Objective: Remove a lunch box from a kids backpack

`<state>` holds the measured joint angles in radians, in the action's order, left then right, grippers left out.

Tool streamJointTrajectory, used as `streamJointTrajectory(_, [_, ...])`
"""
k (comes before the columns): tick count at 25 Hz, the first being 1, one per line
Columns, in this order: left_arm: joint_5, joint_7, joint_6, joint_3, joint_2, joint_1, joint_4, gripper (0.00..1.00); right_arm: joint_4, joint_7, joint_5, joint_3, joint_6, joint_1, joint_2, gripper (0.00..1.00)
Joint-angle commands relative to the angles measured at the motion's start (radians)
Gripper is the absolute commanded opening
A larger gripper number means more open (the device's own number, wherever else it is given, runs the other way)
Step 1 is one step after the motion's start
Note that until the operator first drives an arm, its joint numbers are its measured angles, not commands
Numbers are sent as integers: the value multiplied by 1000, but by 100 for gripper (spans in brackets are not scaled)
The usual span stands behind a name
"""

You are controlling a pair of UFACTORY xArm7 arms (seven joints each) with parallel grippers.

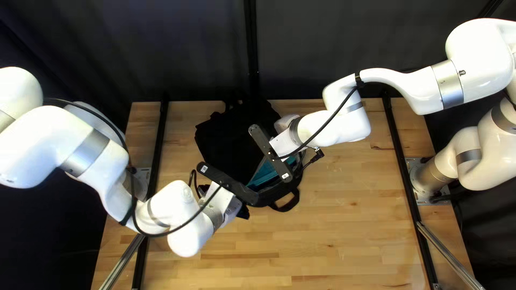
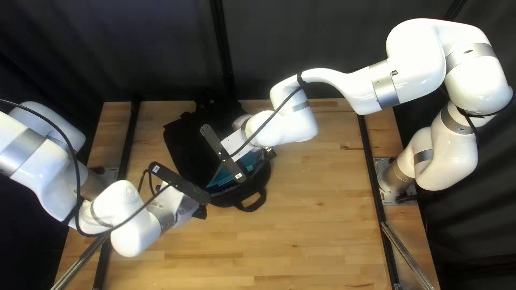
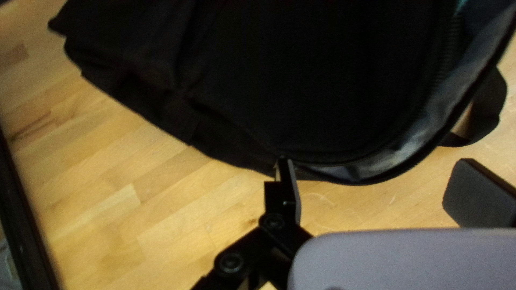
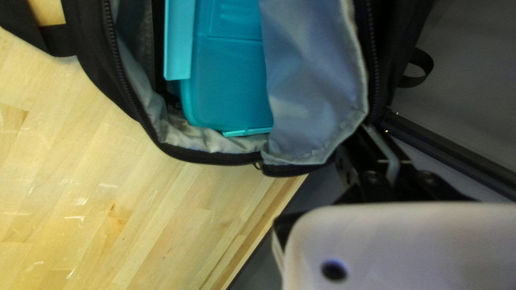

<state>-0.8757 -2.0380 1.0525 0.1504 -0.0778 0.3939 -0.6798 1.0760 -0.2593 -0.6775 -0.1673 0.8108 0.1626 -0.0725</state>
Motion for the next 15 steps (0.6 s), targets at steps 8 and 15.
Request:
streamJointTrajectory(8, [-90,1,-48,-40,-22,-40,61,0,-3,-3,-3,0,-15,1,-3,0])
streamJointTrajectory(15, [-112,34,-50,-62,-73,-60,80,0,-26,4,-6,0,-36,1,5,0])
